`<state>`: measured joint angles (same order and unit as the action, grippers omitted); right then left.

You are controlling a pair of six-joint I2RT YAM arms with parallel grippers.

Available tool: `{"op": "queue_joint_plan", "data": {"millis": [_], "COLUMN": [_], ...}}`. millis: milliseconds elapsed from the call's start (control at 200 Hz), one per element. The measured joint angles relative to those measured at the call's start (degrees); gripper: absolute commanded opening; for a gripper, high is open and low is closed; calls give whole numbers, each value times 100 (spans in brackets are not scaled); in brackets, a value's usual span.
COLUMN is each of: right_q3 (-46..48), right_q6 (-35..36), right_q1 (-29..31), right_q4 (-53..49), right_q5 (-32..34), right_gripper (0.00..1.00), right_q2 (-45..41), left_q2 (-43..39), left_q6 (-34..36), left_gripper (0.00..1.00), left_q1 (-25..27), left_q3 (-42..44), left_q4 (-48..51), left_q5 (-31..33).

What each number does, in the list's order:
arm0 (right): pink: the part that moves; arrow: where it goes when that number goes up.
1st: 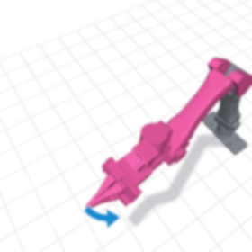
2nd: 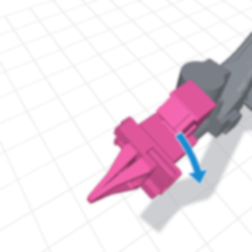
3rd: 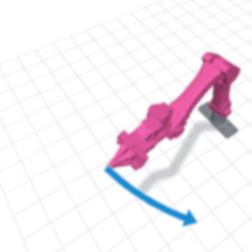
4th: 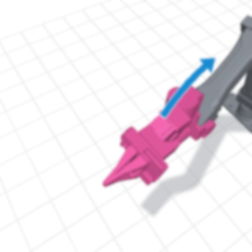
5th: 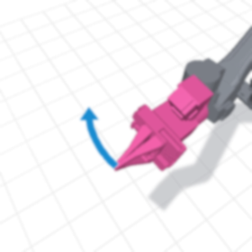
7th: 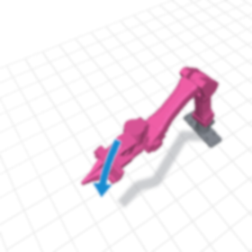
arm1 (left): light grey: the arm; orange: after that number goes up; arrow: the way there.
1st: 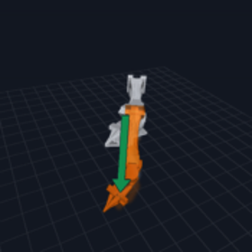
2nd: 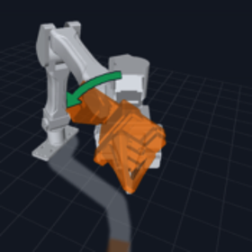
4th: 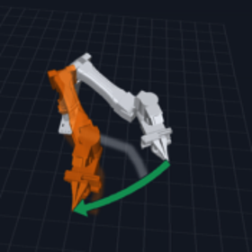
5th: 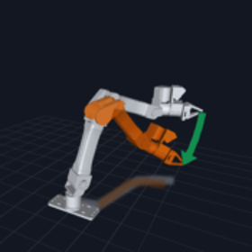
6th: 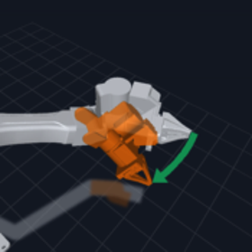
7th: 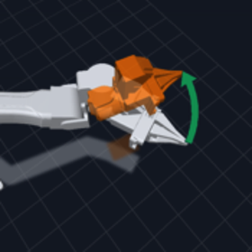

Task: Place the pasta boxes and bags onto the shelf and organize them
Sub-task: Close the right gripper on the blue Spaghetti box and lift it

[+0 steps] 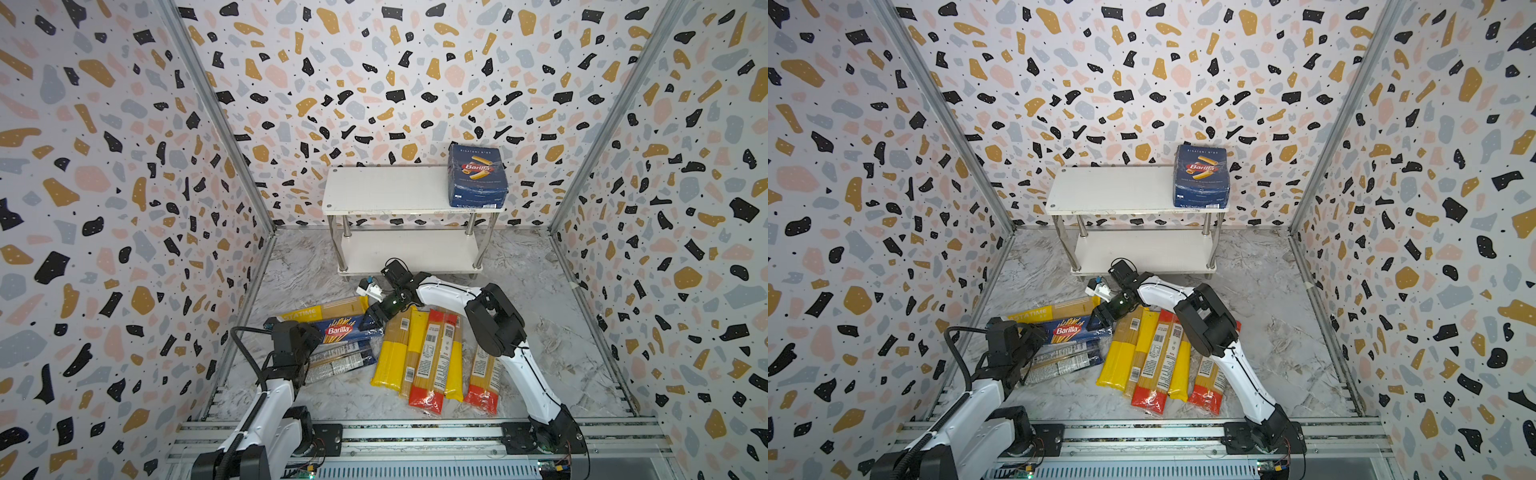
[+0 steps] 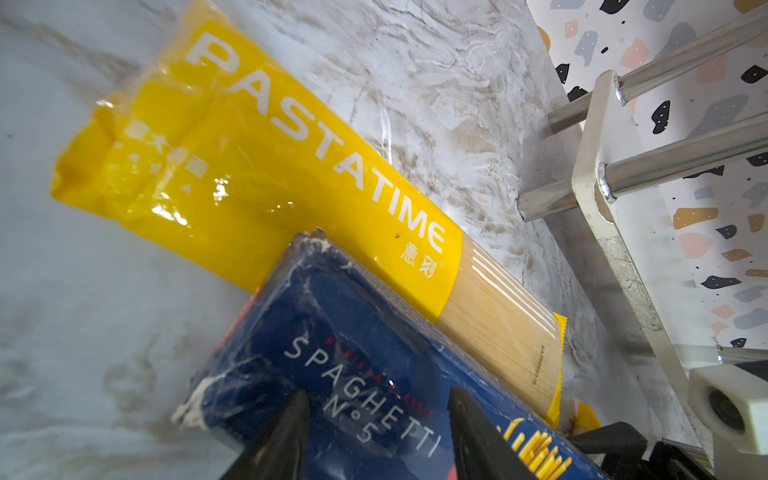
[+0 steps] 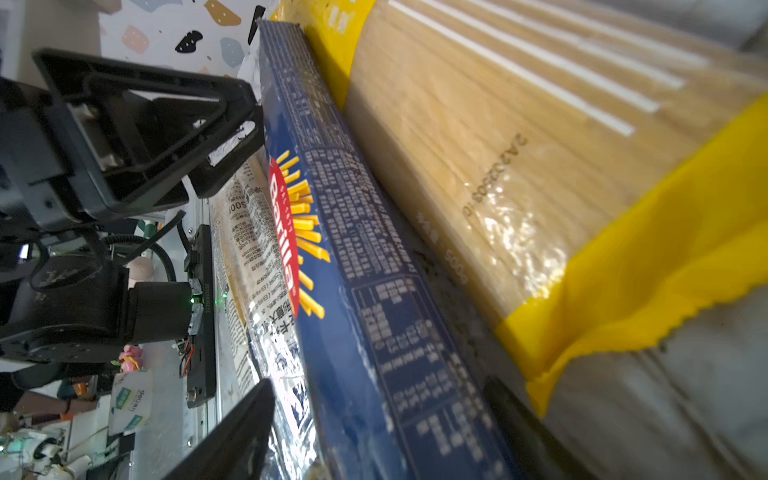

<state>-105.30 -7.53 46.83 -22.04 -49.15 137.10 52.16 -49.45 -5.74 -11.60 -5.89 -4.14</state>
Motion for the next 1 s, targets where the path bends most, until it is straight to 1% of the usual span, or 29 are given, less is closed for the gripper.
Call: {"op": "queue_joint_plan", "data": {"millis": [100, 265, 345, 410, 501, 576, 671, 756, 1001], "right_q3": [0, 249, 531, 807, 1180, 1414, 1576, 1646, 2074], "right_q6": [59, 133, 142, 125, 13, -138, -348, -575, -1408], "right_q1": [2, 2, 2, 9, 11, -11, -61, -105, -223], "right_q4": [-7, 70, 251, 428, 745, 997, 1165, 1320, 2013], "right_q5": [-55, -297, -476, -586, -730, -817, -946, -1082, -1458], "right_gripper": [50, 35, 33, 27, 24, 22, 12, 10, 10], "right_q2": [68, 35, -90, -236, -413, -525, -592, -595, -732], "left_q2": [33, 11, -33, -68, -83, -83, -101, -190, -612], "left_q6": [61, 85, 87, 103, 146, 208, 260, 326, 474], "left_gripper": [55, 56, 58, 61, 67, 69, 70, 71, 76], "left_q1": [0, 0, 2, 4, 24, 33, 44, 61, 68], "left_q3": [-2, -24, -46, -59, -131, -232, -382, -501, -1040], "left_q4": [-46, -2, 57, 122, 243, 400, 684, 968, 1705], "left_q5": [-9, -96, -219, -310, -448, -544, -654, -721, -717]}}
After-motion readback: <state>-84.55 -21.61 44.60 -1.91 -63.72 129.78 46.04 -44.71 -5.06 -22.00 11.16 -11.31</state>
